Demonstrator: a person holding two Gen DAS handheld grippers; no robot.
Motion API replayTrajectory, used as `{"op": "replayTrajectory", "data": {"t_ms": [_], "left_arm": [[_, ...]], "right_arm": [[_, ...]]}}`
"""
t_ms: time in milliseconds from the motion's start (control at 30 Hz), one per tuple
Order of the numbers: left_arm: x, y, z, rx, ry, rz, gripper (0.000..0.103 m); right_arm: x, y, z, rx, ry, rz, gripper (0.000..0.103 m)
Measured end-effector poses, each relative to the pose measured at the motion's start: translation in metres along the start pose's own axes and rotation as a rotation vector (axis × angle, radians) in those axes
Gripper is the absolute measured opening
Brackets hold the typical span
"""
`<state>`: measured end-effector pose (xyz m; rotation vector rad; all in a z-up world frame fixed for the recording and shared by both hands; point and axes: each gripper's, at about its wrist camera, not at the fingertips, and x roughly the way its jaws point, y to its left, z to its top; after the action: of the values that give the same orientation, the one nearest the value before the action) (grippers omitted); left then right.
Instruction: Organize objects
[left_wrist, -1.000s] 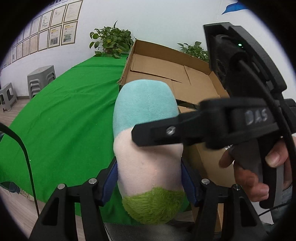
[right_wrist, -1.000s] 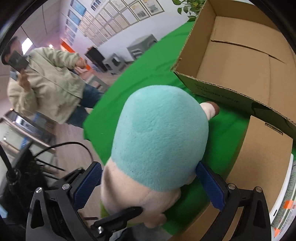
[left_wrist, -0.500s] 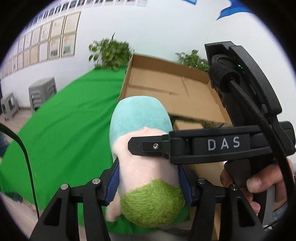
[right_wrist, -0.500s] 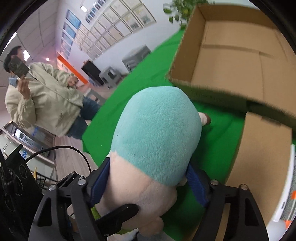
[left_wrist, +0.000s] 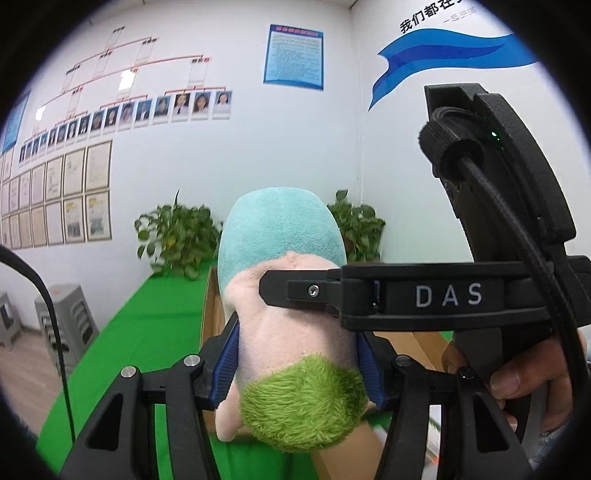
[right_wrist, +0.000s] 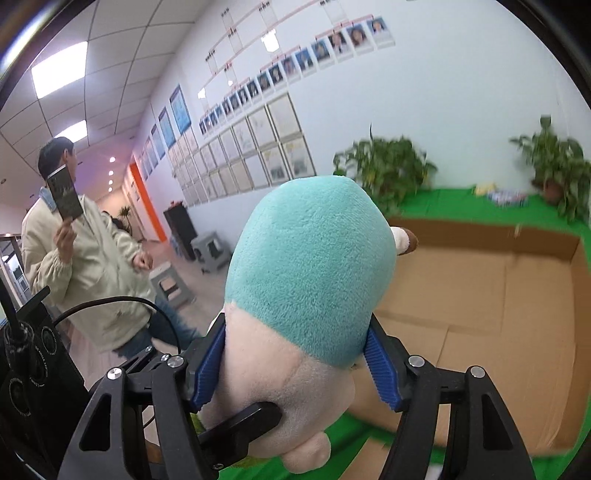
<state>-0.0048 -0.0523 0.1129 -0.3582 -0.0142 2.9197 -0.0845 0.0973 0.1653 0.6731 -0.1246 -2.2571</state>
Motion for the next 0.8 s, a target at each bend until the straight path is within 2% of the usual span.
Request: {"op": "replayTrajectory", "data": {"t_ms": [133,300,667,733,800], "left_arm": [[0.027,0.007,-0.001,0.002,0.024,0.006,0.056],[0.047,0.018,-0.024,-0.025,0.106,0.037,0.056],[0.093,0.053,-0.075,-0.12,0.31,0.115,0.055],[0.099,0.057,-0.083,-0.134,0.341,0.131,0.054],[0.1,0.056,-0.089,-0.131,0.358,0.144,0.054]], "right_arm": [[0.015,-0.025,0.018,0.02,0.014,0.03,0.066],[0.064,-0.056,0.022,0.062,0.089,0.06,0.066],[0.179,-0.096,-0.03,0.171,0.28,0.109,0.066],[0.193,-0.104,-0.04,0.185,0.3,0.114,0.068],[0.204,-0.108,-0.048,0.199,0.318,0.108,0.076]]}}
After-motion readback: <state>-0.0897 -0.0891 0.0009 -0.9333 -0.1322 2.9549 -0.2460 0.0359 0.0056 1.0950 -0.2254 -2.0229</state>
